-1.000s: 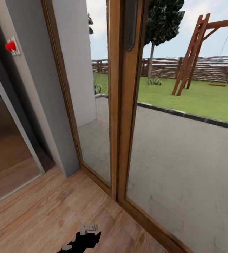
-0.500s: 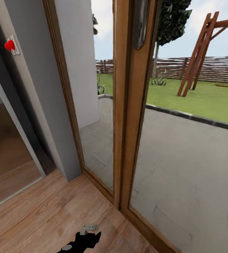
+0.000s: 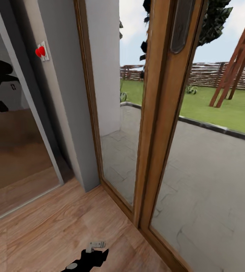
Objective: Pick up the two gym shoes and the two sandals from the corridor floor and place them onto the hallstand (shoe rack) in the corridor, making sure they are on the rack and not on the floor. Arrange them so the two gym shoes are next to each other and the two sandals are next to each other.
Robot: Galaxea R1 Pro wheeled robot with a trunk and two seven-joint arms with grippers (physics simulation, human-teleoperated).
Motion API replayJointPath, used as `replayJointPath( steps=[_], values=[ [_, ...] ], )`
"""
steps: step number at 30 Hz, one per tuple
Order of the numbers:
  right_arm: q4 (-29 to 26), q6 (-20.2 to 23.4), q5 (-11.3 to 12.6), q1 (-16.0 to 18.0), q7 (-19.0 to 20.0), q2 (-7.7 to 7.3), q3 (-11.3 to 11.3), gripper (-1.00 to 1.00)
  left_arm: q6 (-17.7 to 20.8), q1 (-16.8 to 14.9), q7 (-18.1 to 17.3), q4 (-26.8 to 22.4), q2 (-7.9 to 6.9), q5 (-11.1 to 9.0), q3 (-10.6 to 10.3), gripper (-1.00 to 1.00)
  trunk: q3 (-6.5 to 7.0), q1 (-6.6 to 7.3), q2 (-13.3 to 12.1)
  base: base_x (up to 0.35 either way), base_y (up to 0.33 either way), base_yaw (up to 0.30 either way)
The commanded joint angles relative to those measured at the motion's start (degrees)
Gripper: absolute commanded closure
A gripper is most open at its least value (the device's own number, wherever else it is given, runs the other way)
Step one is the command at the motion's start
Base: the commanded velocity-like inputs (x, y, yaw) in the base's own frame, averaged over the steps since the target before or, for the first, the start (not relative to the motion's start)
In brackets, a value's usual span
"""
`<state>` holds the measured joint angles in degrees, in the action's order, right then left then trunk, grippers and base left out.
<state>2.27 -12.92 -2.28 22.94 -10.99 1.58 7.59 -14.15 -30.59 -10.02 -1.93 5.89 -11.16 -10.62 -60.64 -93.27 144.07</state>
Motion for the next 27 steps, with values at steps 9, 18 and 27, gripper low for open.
replayJointPath(
  steps=[9,18,27],
  values=[
    [0.0,0.0,0.0,0.0,0.0,0.0,0.0,-1.0,0.0,0.0,0.0,0.0,0.0,0.0,0.0,-1.0,0.23,0.0,0.0,0.001,0.0,0.281],
    [0.0,0.0,0.0,0.0,-0.1,0.0,0.0,-1.0,0.0,0.0,0.0,0.0,0.0,0.0,0.0,-1.0,0.45,0.0,0.0,0.0,0.0,0.283],
    [0.0,0.0,0.0,0.0,0.0,0.0,0.0,-1.0,0.0,0.0,0.0,0.0,0.0,0.0,0.0,-1.0,0.68,0.0,0.0,0.0,0.0,0.283]
  ],
)
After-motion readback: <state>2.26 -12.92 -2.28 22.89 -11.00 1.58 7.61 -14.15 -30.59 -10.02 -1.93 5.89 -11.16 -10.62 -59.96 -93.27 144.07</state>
